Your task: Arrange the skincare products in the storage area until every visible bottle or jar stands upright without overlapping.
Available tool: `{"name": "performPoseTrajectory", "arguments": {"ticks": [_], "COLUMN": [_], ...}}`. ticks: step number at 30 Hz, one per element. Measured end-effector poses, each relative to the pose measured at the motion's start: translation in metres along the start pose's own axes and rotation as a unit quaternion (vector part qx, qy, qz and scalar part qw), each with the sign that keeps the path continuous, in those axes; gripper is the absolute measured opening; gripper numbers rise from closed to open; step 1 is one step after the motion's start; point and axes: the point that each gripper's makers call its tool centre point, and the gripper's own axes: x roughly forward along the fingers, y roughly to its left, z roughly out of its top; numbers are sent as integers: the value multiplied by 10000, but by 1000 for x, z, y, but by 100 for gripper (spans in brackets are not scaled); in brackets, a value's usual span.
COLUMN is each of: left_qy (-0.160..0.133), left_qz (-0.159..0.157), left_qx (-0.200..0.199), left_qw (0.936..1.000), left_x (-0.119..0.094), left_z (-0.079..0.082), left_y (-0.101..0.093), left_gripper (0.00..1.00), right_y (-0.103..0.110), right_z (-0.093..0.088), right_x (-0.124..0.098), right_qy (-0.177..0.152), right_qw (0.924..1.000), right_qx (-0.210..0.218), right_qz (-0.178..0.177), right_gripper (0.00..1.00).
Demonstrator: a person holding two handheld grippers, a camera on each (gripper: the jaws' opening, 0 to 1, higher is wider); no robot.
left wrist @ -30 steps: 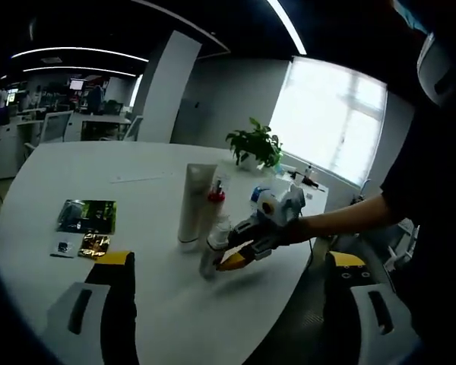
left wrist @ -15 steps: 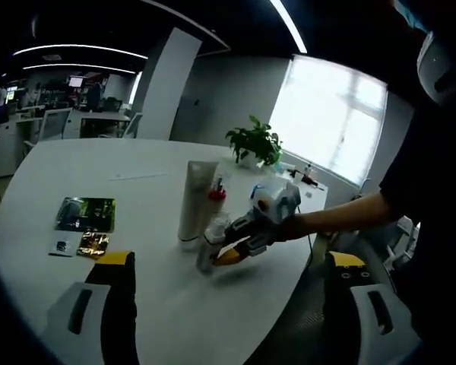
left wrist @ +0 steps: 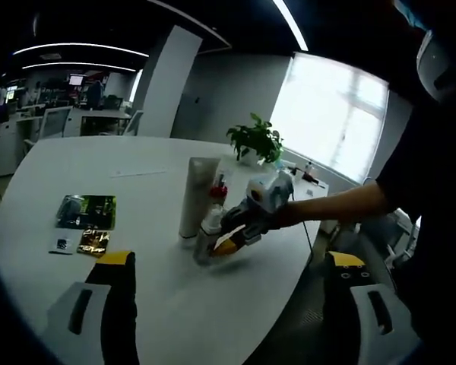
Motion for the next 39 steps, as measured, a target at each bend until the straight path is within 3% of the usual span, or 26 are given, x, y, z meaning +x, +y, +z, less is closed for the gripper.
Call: {"name": "performPoseTrajectory", "arguments": {"ticks": [25, 35, 39], "left_qy": [105, 79, 165], "left_qz": [72, 139, 364], "left_qx": [35, 40, 35], "left_qw": [9999, 9999, 9992], "left_x": [0, -3, -7], "left_z": [-4, -3, -6], "left_y": [-2, -6, -1], "left_gripper": [95, 94, 94], "right_y": [-2, 2, 7], "right_z": [2, -3, -6], "right_x": [-4, -17, -25], "right_qy": [46, 256, 409], "right_qw": [10000, 9997, 9991], "right_qx": [-30, -47, 43], "right_qz": [40, -45, -51], "right_gripper": [15, 16, 17]}}
